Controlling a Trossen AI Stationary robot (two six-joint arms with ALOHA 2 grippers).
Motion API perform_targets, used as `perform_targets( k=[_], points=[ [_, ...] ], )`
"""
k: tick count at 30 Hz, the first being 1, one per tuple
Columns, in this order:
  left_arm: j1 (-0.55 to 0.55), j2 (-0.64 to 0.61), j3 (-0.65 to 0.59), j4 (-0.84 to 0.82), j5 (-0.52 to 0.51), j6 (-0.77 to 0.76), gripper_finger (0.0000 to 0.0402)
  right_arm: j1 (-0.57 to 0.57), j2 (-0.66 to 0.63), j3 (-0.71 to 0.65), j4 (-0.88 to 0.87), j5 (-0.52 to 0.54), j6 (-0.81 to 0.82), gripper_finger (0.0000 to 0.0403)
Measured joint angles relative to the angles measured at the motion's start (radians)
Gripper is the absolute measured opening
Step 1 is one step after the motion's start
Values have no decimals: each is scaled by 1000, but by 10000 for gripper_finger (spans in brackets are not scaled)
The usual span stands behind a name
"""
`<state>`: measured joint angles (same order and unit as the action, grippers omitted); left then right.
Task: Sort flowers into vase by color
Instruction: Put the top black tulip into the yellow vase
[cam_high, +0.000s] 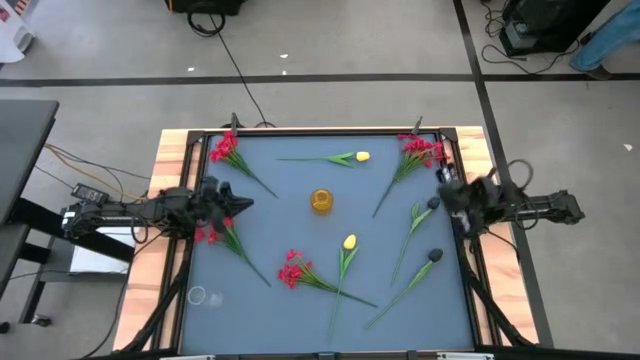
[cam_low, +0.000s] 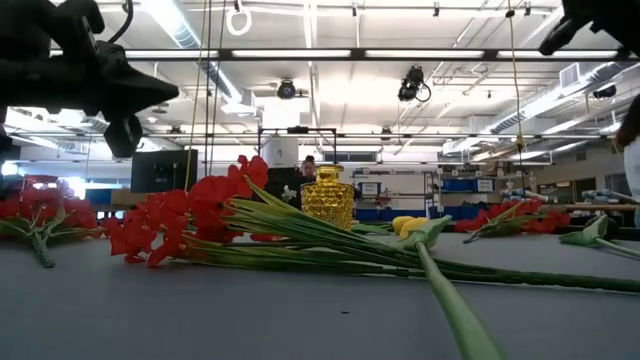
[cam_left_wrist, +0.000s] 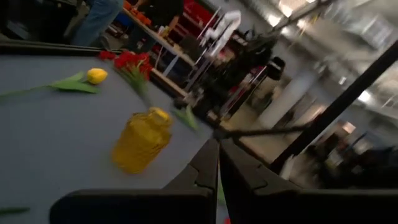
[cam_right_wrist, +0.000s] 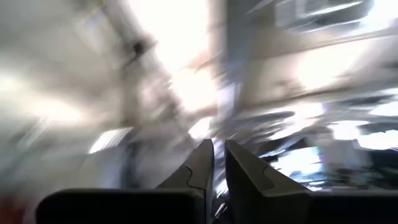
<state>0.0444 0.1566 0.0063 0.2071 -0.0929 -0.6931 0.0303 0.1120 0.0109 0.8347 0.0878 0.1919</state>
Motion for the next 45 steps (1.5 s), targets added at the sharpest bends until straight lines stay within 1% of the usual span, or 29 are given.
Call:
perform_targets(
  k=[1,3,4,5,7,11,13,16,18,21,24,27,29,33,35,38,40,43,45],
  points=[
    [0,0,0,13,0,-27,23,0,0,0,21,113,75,50],
    [0,0,0,32,0,-68,23,0,1,0,11,334,275,50],
    [0,0,0,37,0,-76,23,0,4,0,-7,423,366,50],
    [0,0,0,37,0,-79,23,0,4,0,-38,479,429,50],
    [0,0,0,37,0,-85,23,0,9,0,-129,508,511,50],
    [0,0,0,37,0,-134,23,0,30,0,-324,457,702,50],
    [0,0,0,37,0,-152,23,0,53,0,-392,430,725,50],
    [2,1,1,59,-8,-254,23,1,100,2,-376,366,783,48],
    [4,0,13,51,-9,-279,23,1,135,22,-365,327,809,43],
    [4,22,73,11,-11,-239,22,1,201,83,-386,303,833,30],
    [4,72,134,-34,-19,-175,15,1,290,165,-466,292,861,17],
    [4,151,181,-73,-20,-136,9,0,396,269,-597,292,941,12],
    [4,211,208,-77,-19,-123,9,-1,476,346,-724,283,1006,14],
    [4,321,253,-81,-20,-94,16,-1,625,503,-1010,256,1143,31],
    [4,367,274,-90,-20,-65,25,-1,697,575,-1132,232,1164,42],
    [4,422,302,-86,-20,-23,46,-1,802,671,-1335,205,1195,65],
    [4,454,317,-89,-19,-11,65,-7,866,719,-1482,183,1247,85],
    [4,482,334,-110,-14,2,93,-17,949,758,-1662,93,1378,119],
    [4,493,344,-136,-1,2,108,-18,994,761,-1720,5,1457,141]
  ],
)
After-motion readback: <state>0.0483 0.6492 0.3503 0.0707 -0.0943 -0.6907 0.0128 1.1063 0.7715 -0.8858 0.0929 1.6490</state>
